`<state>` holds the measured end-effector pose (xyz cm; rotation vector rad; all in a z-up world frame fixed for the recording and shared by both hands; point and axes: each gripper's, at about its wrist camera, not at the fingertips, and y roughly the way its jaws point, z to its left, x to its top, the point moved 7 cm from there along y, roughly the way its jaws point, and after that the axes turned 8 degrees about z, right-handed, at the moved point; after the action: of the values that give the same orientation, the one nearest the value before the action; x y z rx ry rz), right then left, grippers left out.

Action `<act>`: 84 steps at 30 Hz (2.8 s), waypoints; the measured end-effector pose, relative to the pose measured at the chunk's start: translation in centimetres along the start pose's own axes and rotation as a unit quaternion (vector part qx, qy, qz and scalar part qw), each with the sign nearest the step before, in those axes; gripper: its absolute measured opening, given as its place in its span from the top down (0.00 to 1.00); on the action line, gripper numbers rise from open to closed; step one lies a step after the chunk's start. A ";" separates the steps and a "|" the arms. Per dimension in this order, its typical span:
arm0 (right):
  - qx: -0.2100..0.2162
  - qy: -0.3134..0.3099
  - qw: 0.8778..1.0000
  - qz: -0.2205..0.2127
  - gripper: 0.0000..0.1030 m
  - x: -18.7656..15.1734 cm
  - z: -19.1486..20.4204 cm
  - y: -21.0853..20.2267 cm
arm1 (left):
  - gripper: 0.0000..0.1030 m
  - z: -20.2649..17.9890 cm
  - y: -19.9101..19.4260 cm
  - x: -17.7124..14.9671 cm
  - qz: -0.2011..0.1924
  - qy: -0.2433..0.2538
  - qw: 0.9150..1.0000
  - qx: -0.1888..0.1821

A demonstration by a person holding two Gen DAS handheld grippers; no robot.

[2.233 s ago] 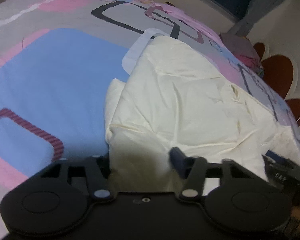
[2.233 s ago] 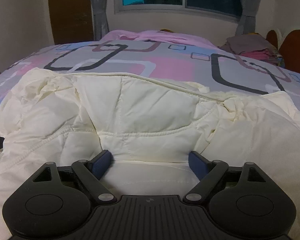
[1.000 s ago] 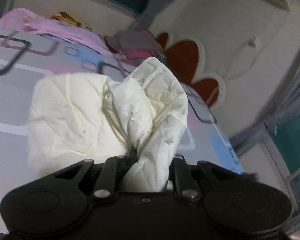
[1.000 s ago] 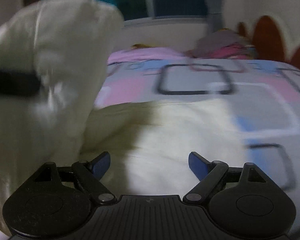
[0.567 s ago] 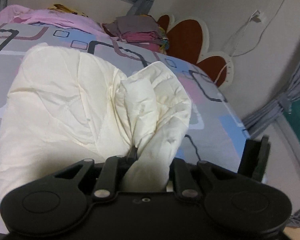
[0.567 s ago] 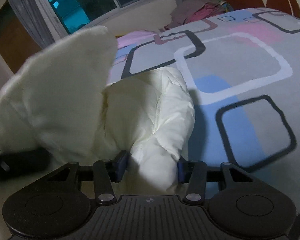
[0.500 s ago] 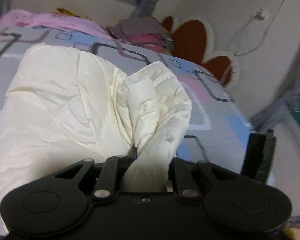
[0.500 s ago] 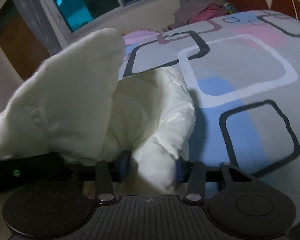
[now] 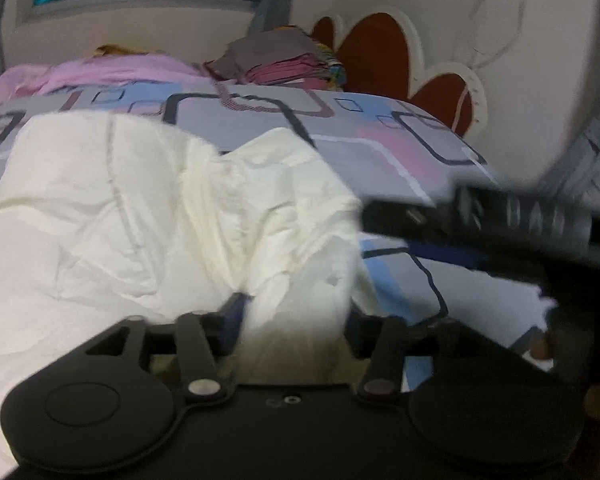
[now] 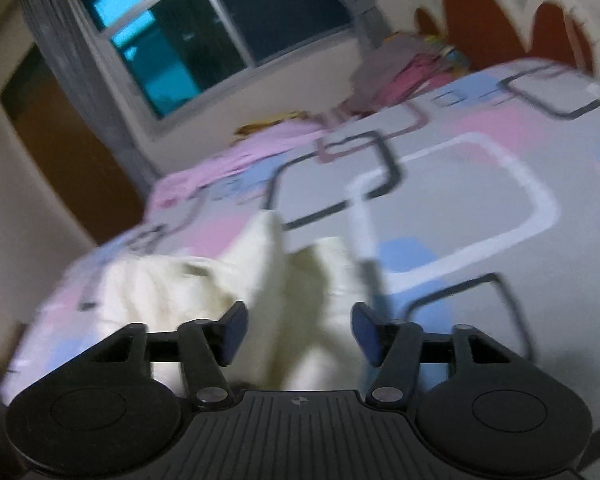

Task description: Fold large clothes

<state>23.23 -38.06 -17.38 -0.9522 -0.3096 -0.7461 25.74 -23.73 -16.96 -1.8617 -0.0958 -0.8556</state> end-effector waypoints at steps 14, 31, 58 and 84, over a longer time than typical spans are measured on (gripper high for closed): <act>-0.043 -0.098 0.992 0.074 0.79 -1.2 0.8 5.1 | 0.32 0.4 -4.9 -1.7 -0.019 0.047 0.997 -0.058; -0.099 -0.098 0.987 0.079 0.79 -2.6 -2.8 6.9 | 0.20 6.9 -9.6 -2.1 -0.051 -0.059 0.996 -0.031; 0.002 -0.052 0.993 0.106 0.60 -6.8 1.5 -0.7 | 0.20 4.8 -4.1 -3.8 -0.037 0.041 0.998 -0.017; -0.051 -0.080 0.991 0.098 0.95 -7.9 -0.2 -0.3 | 0.24 12.5 -6.2 0.4 -0.077 -0.052 0.995 0.048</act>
<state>17.38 -34.83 -21.62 -1.1250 -0.3145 -0.5095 29.69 -10.58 -14.49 -1.8247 -0.3432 -0.8443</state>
